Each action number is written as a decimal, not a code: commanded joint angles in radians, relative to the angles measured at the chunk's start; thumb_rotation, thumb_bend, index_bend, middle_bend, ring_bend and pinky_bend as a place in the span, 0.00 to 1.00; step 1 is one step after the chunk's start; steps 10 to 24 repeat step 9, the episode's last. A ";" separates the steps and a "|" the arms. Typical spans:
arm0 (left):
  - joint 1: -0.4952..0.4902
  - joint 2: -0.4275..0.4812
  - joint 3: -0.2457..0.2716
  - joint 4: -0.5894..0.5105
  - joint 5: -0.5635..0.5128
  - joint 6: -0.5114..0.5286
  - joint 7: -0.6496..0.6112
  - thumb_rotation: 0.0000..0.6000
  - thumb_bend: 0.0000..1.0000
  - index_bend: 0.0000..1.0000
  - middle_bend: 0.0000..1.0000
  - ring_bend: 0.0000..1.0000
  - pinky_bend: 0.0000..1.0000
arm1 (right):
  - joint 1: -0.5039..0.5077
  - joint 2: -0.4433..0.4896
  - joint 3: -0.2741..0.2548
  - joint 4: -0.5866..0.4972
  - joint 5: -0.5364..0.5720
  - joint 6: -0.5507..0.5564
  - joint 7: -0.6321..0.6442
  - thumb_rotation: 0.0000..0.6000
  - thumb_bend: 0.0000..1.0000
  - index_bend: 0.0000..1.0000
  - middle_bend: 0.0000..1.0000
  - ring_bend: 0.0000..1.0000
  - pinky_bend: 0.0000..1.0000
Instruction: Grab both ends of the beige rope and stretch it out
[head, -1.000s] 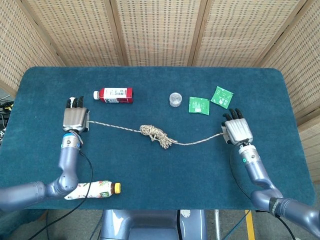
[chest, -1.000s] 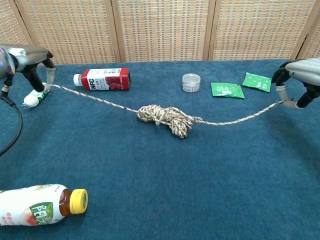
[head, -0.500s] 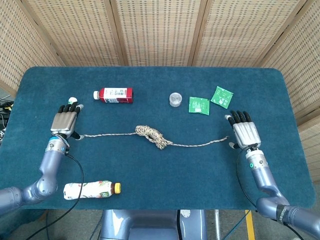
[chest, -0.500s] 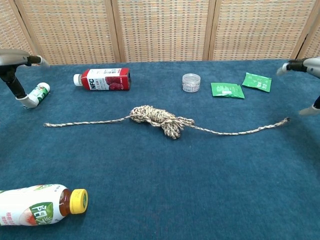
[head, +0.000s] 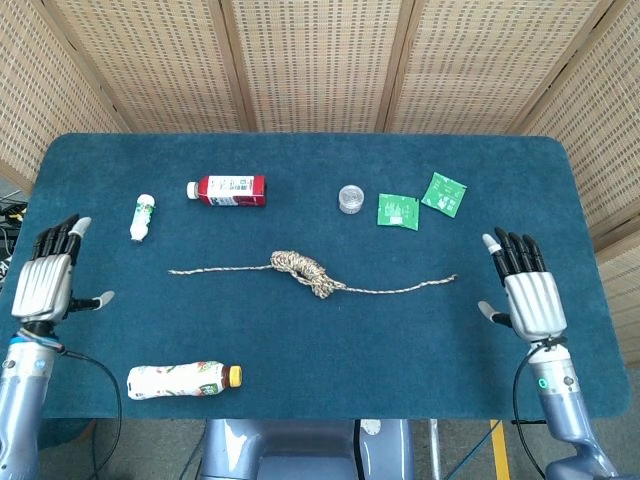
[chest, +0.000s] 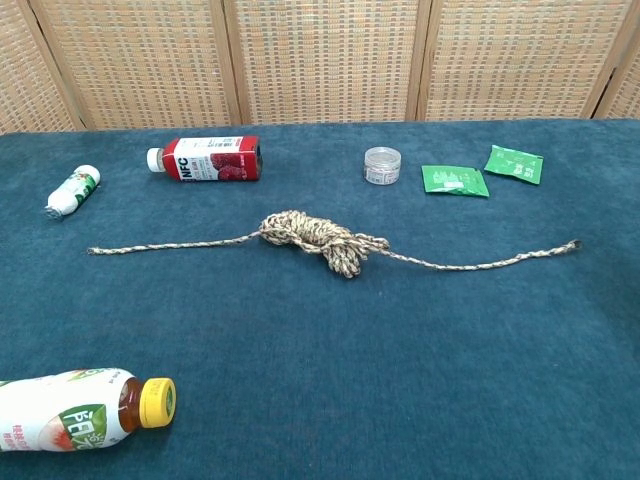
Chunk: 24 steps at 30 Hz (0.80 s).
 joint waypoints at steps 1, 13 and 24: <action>0.052 -0.004 0.043 0.008 0.076 0.051 -0.051 1.00 0.00 0.00 0.00 0.00 0.00 | -0.050 0.002 -0.038 0.001 -0.063 0.054 0.003 1.00 0.00 0.00 0.00 0.00 0.00; 0.104 -0.014 0.081 0.005 0.159 0.085 -0.069 1.00 0.00 0.00 0.00 0.00 0.00 | -0.091 0.005 -0.050 0.001 -0.083 0.073 0.003 1.00 0.00 0.00 0.00 0.00 0.00; 0.104 -0.014 0.081 0.005 0.159 0.085 -0.069 1.00 0.00 0.00 0.00 0.00 0.00 | -0.091 0.005 -0.050 0.001 -0.083 0.073 0.003 1.00 0.00 0.00 0.00 0.00 0.00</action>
